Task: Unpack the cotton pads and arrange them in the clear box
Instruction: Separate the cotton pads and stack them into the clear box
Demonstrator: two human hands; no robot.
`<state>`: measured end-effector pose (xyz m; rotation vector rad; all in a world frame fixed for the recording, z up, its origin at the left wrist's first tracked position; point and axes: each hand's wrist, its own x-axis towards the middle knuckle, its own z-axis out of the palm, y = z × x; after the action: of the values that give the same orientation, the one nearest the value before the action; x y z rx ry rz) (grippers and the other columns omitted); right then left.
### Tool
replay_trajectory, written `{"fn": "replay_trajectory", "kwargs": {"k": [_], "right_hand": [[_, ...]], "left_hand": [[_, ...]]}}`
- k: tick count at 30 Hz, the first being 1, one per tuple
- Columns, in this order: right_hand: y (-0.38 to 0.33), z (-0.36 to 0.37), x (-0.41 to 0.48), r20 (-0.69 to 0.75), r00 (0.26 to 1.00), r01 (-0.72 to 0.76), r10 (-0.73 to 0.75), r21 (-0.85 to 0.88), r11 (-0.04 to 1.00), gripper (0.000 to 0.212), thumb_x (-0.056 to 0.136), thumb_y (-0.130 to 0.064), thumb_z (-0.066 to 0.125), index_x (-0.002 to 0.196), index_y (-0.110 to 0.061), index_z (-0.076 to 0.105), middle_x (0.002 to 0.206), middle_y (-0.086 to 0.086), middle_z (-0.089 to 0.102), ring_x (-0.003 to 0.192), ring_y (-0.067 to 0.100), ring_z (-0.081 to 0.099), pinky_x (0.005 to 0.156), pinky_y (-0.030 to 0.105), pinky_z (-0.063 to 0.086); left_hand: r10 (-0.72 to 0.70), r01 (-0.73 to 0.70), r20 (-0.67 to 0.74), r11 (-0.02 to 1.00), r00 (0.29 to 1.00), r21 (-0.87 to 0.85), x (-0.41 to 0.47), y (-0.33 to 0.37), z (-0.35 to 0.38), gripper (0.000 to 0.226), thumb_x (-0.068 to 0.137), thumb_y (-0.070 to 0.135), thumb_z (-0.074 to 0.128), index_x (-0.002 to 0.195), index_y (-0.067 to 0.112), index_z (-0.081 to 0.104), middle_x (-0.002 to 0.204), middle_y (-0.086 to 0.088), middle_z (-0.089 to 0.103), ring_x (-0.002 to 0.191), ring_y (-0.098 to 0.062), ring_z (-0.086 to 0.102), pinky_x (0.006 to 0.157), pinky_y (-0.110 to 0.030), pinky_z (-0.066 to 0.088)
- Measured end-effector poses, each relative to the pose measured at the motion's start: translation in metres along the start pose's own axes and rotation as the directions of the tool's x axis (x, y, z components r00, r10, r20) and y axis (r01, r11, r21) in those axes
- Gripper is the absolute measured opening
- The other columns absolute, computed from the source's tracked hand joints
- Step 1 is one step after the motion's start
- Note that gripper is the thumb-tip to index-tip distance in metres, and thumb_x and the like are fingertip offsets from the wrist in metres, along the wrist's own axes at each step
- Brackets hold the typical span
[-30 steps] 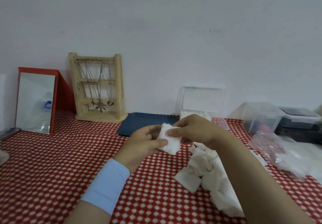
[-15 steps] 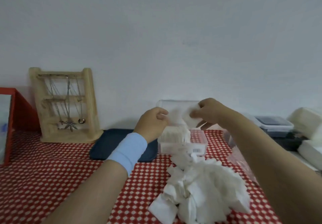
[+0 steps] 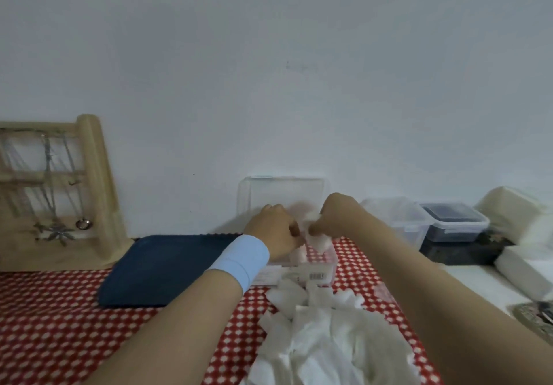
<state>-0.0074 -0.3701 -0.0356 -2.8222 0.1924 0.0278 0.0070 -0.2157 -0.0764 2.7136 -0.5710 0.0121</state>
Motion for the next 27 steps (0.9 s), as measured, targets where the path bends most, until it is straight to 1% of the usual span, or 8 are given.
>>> {"fn": "replay_trajectory", "kwargs": {"k": [3,9,13,15,17,19,23,27], "right_hand": [[-0.005,0.012,0.003,-0.047,0.999,-0.015,0.011,-0.086,0.996,0.032,0.081,-0.024,0.076,0.068,-0.015,0.048,0.066,-0.001,0.051,0.055,0.013,0.049,0.045,0.022,0.034],[-0.023,0.029,0.002,-0.059,0.997,-0.065,0.051,-0.262,0.963,0.015,0.088,-0.016,0.069,0.082,-0.014,0.055,0.075,-0.001,0.055,0.063,0.014,0.054,0.059,0.025,0.045],[-0.029,0.026,0.005,0.235,0.962,-0.148,0.136,0.036,0.988,0.025,0.096,-0.026,0.059,0.082,-0.006,0.059,0.061,0.006,0.068,0.051,0.017,0.064,0.055,0.026,0.049],[-0.028,0.014,0.005,0.367,0.911,-0.283,0.190,0.221,0.933,0.031,0.102,-0.027,0.047,0.093,0.001,0.058,0.065,0.015,0.068,0.057,0.024,0.063,0.048,0.024,0.038],[-0.024,0.009,0.003,0.427,0.878,-0.357,0.216,0.285,0.889,0.028,0.103,-0.020,0.037,0.106,0.003,0.054,0.074,0.022,0.067,0.057,0.026,0.059,0.044,0.021,0.029],[-0.025,0.012,-0.001,0.462,0.862,-0.358,0.207,0.266,0.895,0.032,0.099,-0.013,0.033,0.112,0.007,0.054,0.086,0.025,0.069,0.057,0.025,0.051,0.045,0.023,0.030],[-0.029,0.010,-0.008,0.404,0.887,-0.319,0.224,0.185,0.929,0.027,0.099,-0.010,0.034,0.093,0.005,0.056,0.095,0.020,0.072,0.054,0.022,0.056,0.045,0.023,0.037],[-0.027,0.004,-0.011,0.235,0.959,-0.219,0.157,0.265,0.939,0.024,0.099,-0.004,0.039,0.079,-0.006,0.051,0.093,0.015,0.066,0.055,0.019,0.058,0.047,0.025,0.045]], "left_hand": [[0.023,-0.023,-0.003,1.000,1.000,0.018,-0.002,-0.005,0.001,0.023,0.089,0.030,0.067,0.111,0.029,0.076,0.124,0.003,0.058,0.121,-0.019,0.050,0.098,-0.032,0.047],[0.037,-0.036,-0.021,0.999,0.999,0.028,-0.007,-0.009,0.003,0.045,0.090,0.049,0.065,0.130,0.027,0.064,0.132,-0.001,0.054,0.129,-0.021,0.045,0.104,-0.037,0.043],[0.086,-0.085,0.026,0.996,0.996,-0.022,-0.017,-0.019,0.003,0.047,0.094,0.051,0.056,0.137,0.031,0.057,0.134,0.002,0.055,0.132,-0.021,0.043,0.105,-0.037,0.041],[0.107,-0.102,0.075,0.993,0.991,-0.058,-0.023,-0.026,0.004,0.056,0.096,0.053,0.051,0.147,0.034,0.046,0.147,0.005,0.049,0.141,-0.020,0.037,0.112,-0.038,0.037],[0.114,-0.113,0.144,0.993,0.983,-0.017,-0.028,-0.028,0.007,0.070,0.098,0.059,0.045,0.159,0.029,0.029,0.163,0.005,0.031,0.152,-0.020,0.022,0.122,-0.040,0.024],[0.115,-0.133,0.204,0.989,0.972,0.073,-0.031,-0.027,0.009,0.078,0.098,0.063,0.040,0.163,0.026,0.017,0.169,0.005,0.017,0.156,-0.019,0.011,0.126,-0.042,0.014],[0.102,-0.118,0.170,0.989,0.980,0.090,-0.033,-0.022,0.005,0.077,0.100,0.063,0.035,0.163,0.028,0.008,0.171,0.008,0.003,0.157,-0.017,0.000,0.127,-0.042,0.007],[0.109,-0.132,0.188,0.985,0.976,0.114,-0.031,-0.019,0.010,0.075,0.101,0.062,0.032,0.163,0.026,0.011,0.171,0.006,0.009,0.157,-0.018,0.008,0.126,-0.042,0.010]]}}
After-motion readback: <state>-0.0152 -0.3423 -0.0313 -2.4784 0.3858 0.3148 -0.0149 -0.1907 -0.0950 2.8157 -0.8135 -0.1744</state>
